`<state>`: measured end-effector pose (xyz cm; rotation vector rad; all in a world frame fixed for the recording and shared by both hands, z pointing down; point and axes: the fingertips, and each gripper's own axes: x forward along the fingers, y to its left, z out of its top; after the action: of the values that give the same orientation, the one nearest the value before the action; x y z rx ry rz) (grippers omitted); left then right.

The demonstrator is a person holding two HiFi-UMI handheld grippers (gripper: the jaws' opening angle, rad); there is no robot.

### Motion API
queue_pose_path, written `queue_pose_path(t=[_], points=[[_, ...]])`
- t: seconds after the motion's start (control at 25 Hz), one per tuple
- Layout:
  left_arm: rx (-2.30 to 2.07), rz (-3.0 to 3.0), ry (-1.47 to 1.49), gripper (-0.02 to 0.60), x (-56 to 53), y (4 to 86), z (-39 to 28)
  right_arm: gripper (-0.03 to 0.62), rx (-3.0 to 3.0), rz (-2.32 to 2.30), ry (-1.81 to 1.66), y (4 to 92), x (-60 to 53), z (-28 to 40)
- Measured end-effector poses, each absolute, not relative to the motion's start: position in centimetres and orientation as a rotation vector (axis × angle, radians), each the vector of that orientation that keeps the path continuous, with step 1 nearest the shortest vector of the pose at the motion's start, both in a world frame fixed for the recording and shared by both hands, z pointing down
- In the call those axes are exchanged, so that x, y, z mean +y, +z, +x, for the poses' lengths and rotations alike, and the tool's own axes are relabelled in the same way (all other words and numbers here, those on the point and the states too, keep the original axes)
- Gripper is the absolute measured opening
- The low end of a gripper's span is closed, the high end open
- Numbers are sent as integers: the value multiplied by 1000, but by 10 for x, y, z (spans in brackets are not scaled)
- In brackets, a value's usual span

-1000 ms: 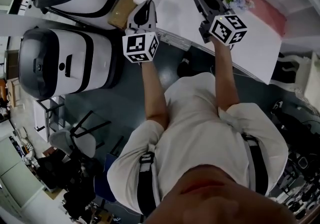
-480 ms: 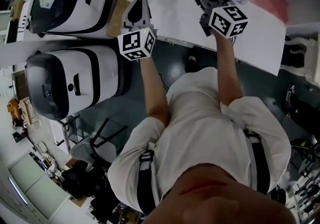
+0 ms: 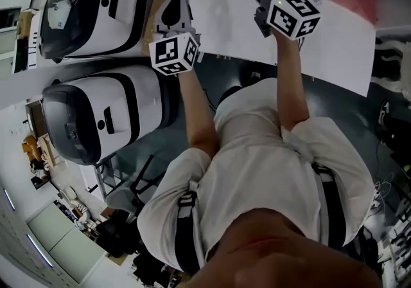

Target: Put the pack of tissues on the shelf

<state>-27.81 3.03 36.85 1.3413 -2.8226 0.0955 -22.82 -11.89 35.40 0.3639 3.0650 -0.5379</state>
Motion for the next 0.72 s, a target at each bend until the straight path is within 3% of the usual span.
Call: queue_pose_path(t=[0.72], points=[[-2675, 1439, 136, 12, -13, 401, -285, 69, 3105, 258, -540, 373, -146, -218]])
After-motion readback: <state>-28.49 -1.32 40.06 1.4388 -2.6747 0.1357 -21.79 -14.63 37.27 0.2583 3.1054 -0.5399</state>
